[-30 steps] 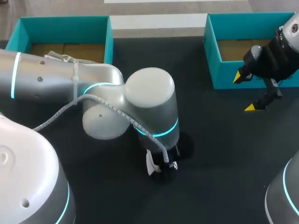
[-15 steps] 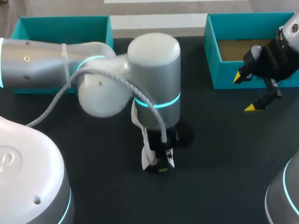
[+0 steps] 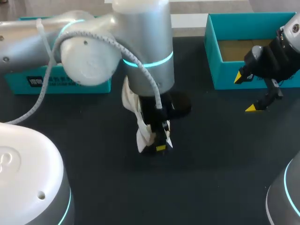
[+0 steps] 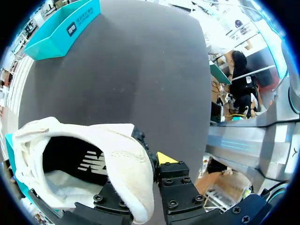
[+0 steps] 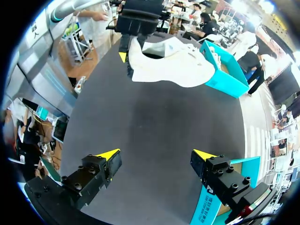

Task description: Take the shoe out of the shoebox, open the shoe tongue, remove and reinsert the insole, then place the shoe into the shoebox

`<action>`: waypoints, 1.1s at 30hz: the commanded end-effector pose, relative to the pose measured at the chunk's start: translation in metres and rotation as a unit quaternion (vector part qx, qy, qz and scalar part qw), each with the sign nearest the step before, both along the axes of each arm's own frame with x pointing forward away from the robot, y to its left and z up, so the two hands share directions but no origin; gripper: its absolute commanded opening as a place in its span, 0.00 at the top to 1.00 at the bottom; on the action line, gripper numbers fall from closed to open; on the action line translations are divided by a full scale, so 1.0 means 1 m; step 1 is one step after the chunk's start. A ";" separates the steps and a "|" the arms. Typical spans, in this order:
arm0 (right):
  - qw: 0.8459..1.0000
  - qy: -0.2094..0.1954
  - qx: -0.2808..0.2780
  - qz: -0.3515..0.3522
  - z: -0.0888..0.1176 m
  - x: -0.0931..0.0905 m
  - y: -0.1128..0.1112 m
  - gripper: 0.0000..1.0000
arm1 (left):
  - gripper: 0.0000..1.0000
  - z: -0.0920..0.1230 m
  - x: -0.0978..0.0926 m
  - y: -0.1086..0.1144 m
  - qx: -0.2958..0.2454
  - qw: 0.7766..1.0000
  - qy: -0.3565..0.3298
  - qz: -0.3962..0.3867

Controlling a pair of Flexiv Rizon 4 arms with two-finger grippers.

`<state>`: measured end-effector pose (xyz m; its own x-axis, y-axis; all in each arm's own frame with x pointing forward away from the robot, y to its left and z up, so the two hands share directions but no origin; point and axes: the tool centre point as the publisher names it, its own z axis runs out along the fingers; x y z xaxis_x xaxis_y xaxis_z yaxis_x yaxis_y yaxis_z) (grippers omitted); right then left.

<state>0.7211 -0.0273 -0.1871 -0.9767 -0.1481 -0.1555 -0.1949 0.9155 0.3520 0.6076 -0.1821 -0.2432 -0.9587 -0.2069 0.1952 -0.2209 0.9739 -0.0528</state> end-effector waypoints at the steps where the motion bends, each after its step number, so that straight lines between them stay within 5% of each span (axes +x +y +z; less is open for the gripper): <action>1: 1.000 0.001 -0.002 -0.001 -0.001 0.001 0.002 0.00 | 1.00 0.026 0.005 -0.002 0.028 1.000 -0.012 0.005; 33: 1.000 0.001 -0.002 -0.001 -0.001 0.001 0.002 0.00 | 1.00 0.026 0.005 -0.002 0.028 1.000 -0.012 0.005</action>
